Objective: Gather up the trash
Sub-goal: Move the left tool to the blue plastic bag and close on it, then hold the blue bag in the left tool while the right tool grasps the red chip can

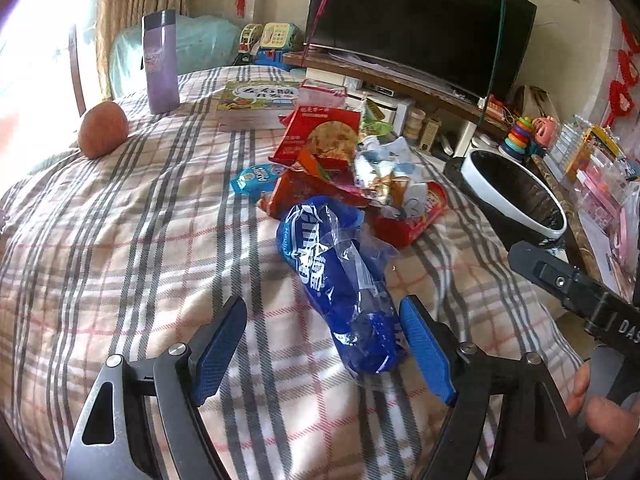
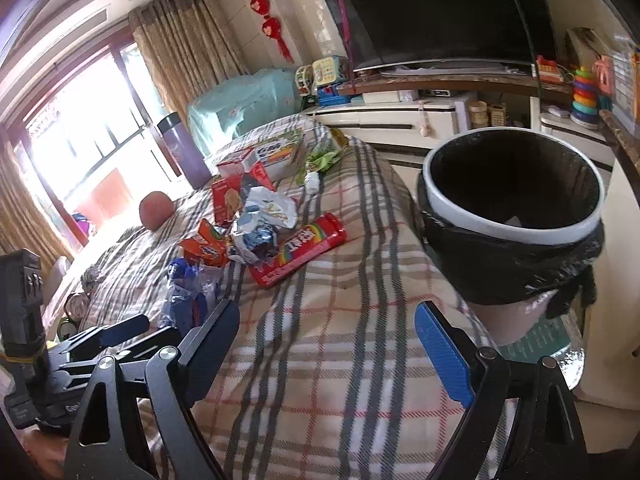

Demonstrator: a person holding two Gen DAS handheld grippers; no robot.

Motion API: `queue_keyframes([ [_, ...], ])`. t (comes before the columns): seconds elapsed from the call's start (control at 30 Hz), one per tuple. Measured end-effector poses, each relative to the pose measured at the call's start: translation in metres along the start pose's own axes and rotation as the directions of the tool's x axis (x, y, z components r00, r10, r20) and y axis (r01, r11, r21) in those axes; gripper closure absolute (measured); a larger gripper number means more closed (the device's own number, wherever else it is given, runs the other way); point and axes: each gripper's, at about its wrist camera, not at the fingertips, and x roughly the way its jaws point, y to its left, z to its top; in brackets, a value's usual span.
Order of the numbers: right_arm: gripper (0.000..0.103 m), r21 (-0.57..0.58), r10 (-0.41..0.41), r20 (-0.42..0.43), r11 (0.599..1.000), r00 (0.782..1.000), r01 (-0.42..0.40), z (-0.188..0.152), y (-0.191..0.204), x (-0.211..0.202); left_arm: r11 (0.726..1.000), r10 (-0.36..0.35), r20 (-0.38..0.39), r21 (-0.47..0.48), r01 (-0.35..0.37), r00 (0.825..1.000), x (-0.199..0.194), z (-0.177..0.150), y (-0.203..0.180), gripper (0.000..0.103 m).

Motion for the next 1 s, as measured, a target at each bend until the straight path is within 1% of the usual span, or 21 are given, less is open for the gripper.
queue_keyframes([
  [0.07, 0.012, -0.01, 0.015, -0.001, 1.0, 1.0, -0.015, 0.003, 0.005, 0.004, 1.0, -0.007, -0.003, -0.012, 0.007, 1.0, 0.006, 0.002, 0.008, 0.029],
  [0.1, 0.012, -0.018, 0.023, -0.001, 1.0, 1.0, -0.023, 0.005, 0.007, 0.006, 1.0, -0.013, -0.009, -0.016, 0.013, 1.0, 0.009, 0.002, 0.011, 0.036],
  [0.13, 0.013, -0.028, 0.035, 0.0, 0.999, 0.999, -0.035, 0.007, 0.011, 0.01, 0.999, -0.024, -0.019, -0.023, 0.024, 1.0, 0.012, 0.003, 0.014, 0.046],
  [0.17, 0.013, -0.034, 0.039, 0.0, 0.999, 0.999, -0.039, 0.008, 0.014, 0.012, 0.999, -0.033, -0.026, -0.03, 0.032, 0.999, 0.015, 0.003, 0.017, 0.049],
  [0.27, 0.013, -0.054, 0.057, -0.006, 0.997, 0.998, -0.057, 0.013, 0.023, 0.024, 0.997, -0.06, -0.038, -0.06, 0.057, 0.997, 0.022, 0.004, 0.026, 0.052],
  [0.3, 0.015, -0.062, 0.063, -0.007, 0.996, 0.998, -0.063, 0.015, 0.027, 0.028, 0.996, -0.064, -0.04, -0.065, 0.062, 0.997, 0.024, 0.005, 0.028, 0.055],
  [0.37, 0.02, -0.08, 0.066, -0.014, 0.995, 0.998, -0.067, 0.02, 0.033, 0.037, 0.995, -0.075, -0.036, -0.064, 0.073, 0.997, 0.026, 0.006, 0.029, 0.064],
  [0.4, 0.023, -0.086, 0.076, -0.02, 0.993, 0.997, -0.077, 0.023, 0.036, 0.044, 0.995, -0.084, -0.033, -0.059, 0.082, 0.996, 0.027, 0.007, 0.029, 0.072],
  [0.43, 0.029, -0.092, 0.077, -0.025, 0.993, 0.997, -0.079, 0.025, 0.038, 0.049, 0.995, -0.084, -0.032, -0.053, 0.082, 0.996, 0.028, 0.008, 0.029, 0.073],
  [0.47, 0.032, -0.097, 0.074, -0.03, 0.992, 0.997, -0.077, 0.027, 0.04, 0.053, 0.996, -0.08, -0.028, -0.048, 0.079, 0.996, 0.027, 0.008, 0.028, 0.074],
  [0.53, 0.042, -0.111, 0.067, -0.042, 0.991, 0.997, -0.071, 0.031, 0.044, 0.065, 0.996, -0.079, -0.024, -0.043, 0.078, 0.997, 0.028, 0.008, 0.028, 0.076],
  [0.57, 0.044, -0.12, 0.06, -0.05, 0.991, 0.997, -0.066, 0.033, 0.046, 0.071, 0.996, -0.081, -0.024, -0.044, 0.08, 0.996, 0.028, 0.008, 0.028, 0.076],
  [0.6, 0.049, -0.125, 0.058, -0.058, 0.99, 0.997, -0.065, 0.034, 0.046, 0.076, 0.996, -0.083, -0.024, -0.046, 0.081, 0.996, 0.027, 0.008, 0.028, 0.077],
  [0.63, 0.057, -0.128, 0.056, -0.069, 0.99, 0.996, -0.065, 0.034, 0.047, 0.081, 0.995, -0.084, -0.022, -0.048, 0.083, 0.996, 0.027, 0.008, 0.029, 0.077],
  [0.67, 0.062, -0.13, 0.056, -0.07, 0.989, 0.996, -0.064, 0.034, 0.046, 0.084, 0.995, -0.086, -0.019, -0.049, 0.085, 0.996, 0.026, 0.008, 0.029, 0.078],
  [0.73, 0.099, -0.139, 0.059, -0.06, 0.988, 0.996, -0.067, 0.036, 0.046, 0.084, 0.995, -0.087, -0.015, -0.048, 0.086, 0.996, 0.024, 0.008, 0.028, 0.079],
  [0.77, 0.103, -0.135, 0.061, -0.066, 0.988, 0.996, -0.07, 0.036, 0.045, 0.084, 0.995, -0.089, -0.013, -0.047, 0.089, 0.996, 0.022, 0.007, 0.027, 0.079],
  [0.9, 0.103, -0.11, 0.074, -0.046, 0.991, 0.996, -0.079, 0.034, 0.038, 0.073, 0.995, -0.094, 0.001, -0.039, 0.094, 0.996, 0.017, 0.009, 0.024, 0.079],
  [0.97, 0.102, -0.088, 0.096, -0.049, 0.991, 0.994, -0.1, 0.034, 0.035, 0.069, 0.995, -0.092, 0.013, -0.035, 0.092, 0.996, 0.014, 0.01, 0.024, 0.079],
  [1.0, 0.096, -0.077, 0.101, -0.043, 0.992, 0.994, -0.104, 0.034, 0.032, 0.067, 0.996, -0.087, 0.02, -0.032, 0.087, 0.996, 0.013, 0.01, 0.024, 0.079],
])
